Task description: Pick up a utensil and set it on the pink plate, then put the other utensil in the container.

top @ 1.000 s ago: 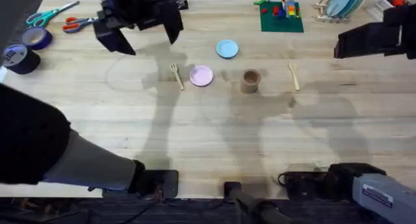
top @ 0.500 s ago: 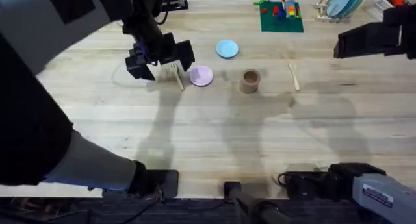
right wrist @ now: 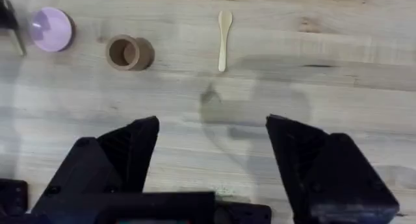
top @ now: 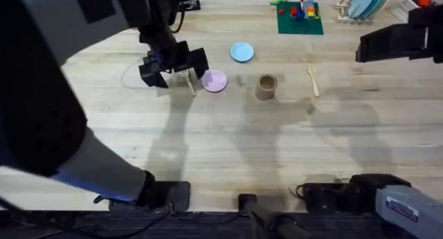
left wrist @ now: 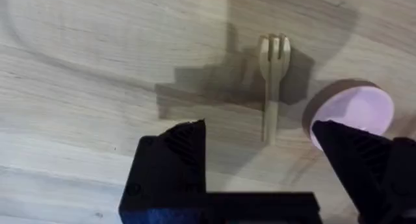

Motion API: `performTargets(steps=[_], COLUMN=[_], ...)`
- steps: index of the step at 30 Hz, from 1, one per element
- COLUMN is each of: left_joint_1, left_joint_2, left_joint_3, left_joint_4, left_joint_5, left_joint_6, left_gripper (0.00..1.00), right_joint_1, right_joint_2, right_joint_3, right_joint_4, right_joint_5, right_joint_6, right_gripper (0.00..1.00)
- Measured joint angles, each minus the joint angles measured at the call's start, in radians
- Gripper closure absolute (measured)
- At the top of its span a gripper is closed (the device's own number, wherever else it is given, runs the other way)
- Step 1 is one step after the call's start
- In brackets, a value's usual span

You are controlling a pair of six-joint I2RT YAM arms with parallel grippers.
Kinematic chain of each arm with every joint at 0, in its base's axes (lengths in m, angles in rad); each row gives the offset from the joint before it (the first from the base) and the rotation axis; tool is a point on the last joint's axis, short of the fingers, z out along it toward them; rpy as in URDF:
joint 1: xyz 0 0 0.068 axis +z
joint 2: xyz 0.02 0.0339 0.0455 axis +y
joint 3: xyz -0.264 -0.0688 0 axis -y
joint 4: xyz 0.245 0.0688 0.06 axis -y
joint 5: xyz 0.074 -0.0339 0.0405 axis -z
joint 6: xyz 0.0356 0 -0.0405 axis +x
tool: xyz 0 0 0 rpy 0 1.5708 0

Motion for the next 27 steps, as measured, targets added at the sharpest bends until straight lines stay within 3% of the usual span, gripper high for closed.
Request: performTargets(steps=[11,27], left_joint_1=[0.0,0.0], left_joint_2=[0.074,0.065], left_joint_3=[0.0,-0.022], left_joint_4=[0.043,0.069], left_joint_5=[-0.004,-0.018], left_joint_6=[0.0,0.0], left_gripper=[0.008,0.006], right_joint_1=[0.0,0.0], right_joint_2=[0.0,0.0], right_joint_3=[0.0,0.0], right_joint_4=[0.0,0.0], right_joint_5=[0.0,0.0], right_joint_6=[0.0,0.0], right_gripper=[0.007,0.007])
